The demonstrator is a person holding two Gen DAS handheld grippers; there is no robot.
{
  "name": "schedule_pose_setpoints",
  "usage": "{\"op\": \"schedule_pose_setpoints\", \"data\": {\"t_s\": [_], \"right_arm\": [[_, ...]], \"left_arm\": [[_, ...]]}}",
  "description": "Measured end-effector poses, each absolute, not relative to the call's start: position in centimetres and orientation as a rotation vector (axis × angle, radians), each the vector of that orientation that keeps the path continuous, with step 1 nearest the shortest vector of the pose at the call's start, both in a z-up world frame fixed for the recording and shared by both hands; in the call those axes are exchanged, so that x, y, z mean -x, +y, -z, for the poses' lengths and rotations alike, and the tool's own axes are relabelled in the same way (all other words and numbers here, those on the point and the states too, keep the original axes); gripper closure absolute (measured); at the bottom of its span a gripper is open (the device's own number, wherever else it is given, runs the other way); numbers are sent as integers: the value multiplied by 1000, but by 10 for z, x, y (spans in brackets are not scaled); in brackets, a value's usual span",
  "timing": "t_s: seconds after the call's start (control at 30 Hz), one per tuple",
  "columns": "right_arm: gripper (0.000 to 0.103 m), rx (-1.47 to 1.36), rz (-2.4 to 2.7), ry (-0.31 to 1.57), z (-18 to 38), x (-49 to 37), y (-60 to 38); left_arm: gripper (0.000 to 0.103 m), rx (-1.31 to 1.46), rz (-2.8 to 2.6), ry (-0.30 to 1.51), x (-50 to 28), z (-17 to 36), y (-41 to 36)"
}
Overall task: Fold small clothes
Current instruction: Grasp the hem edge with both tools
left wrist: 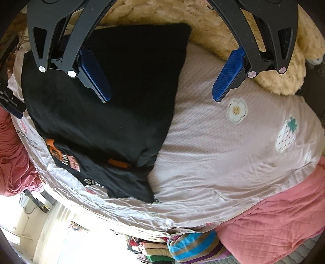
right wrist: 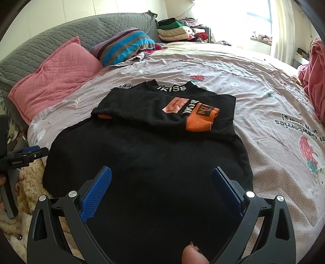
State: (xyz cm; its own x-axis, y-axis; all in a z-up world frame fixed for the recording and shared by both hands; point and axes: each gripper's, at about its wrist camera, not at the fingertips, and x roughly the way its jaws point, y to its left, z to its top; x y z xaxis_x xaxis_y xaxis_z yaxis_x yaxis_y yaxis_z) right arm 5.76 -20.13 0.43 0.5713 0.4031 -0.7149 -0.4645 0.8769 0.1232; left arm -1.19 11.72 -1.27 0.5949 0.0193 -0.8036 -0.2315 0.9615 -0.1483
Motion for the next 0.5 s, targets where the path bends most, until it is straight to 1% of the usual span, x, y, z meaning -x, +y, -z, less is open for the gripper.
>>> {"op": "schedule_pose_setpoints", "data": {"t_s": [0.43, 0.5], "right_arm": [[5, 93, -520, 835, 1, -50, -201], [5, 91, -520, 838, 1, -49, -202]], "left_arm": [[10, 259, -112, 967, 31, 31, 115], [12, 272, -101, 969, 32, 33, 115]]}}
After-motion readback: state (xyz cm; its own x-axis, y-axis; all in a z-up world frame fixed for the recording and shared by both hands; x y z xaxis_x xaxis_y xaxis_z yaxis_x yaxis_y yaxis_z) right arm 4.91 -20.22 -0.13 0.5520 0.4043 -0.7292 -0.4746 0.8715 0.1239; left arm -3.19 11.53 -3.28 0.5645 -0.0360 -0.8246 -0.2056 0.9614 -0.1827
